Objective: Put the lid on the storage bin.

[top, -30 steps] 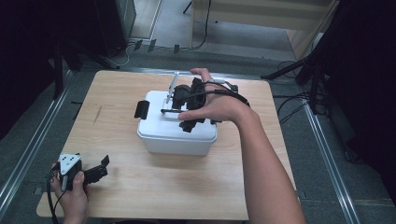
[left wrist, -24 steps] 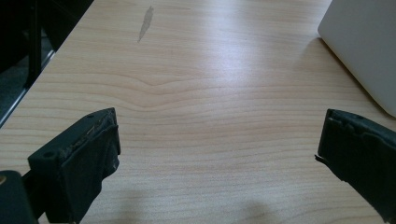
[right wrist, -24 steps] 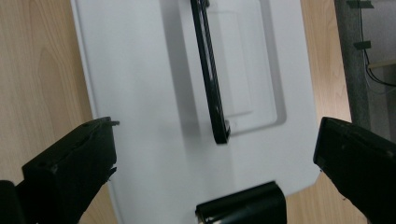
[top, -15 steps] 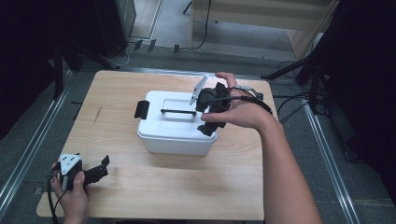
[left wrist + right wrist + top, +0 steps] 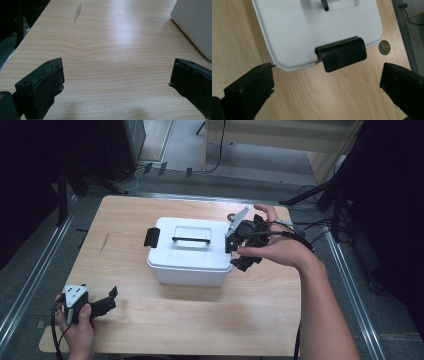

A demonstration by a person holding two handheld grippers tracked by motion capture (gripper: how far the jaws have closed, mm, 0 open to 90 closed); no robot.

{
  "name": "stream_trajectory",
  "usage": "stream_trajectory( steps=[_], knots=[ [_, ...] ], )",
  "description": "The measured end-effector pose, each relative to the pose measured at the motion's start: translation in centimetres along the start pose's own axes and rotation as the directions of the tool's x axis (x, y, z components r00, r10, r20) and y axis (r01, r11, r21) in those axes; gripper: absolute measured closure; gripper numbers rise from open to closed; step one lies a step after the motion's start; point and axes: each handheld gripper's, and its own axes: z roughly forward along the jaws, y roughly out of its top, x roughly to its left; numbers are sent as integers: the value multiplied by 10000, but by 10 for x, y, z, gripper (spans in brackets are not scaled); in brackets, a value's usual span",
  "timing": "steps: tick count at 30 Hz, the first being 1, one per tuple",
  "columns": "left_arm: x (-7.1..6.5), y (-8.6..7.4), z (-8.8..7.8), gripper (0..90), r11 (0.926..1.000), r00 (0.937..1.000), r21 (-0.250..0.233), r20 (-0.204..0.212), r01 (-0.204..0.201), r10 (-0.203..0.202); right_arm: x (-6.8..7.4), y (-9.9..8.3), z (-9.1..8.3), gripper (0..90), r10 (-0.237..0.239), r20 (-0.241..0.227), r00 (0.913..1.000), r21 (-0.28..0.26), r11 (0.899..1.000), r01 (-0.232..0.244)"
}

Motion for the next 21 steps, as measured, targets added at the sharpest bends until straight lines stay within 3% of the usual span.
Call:
stream_trajectory(
  steps=[8, 21],
  knots=[
    [0, 0, 0, 0, 10000, 10000, 12, -26, -76, 76, 1, -19, -6, 0, 135, 75, 9999, -21, 9999, -135],
    [-1, 0, 0, 0, 9999, 9999, 21, -25, -133, 133, 2, -66, -1, 0, 866, 359, 9956, -64, 9962, -865]
  ],
)
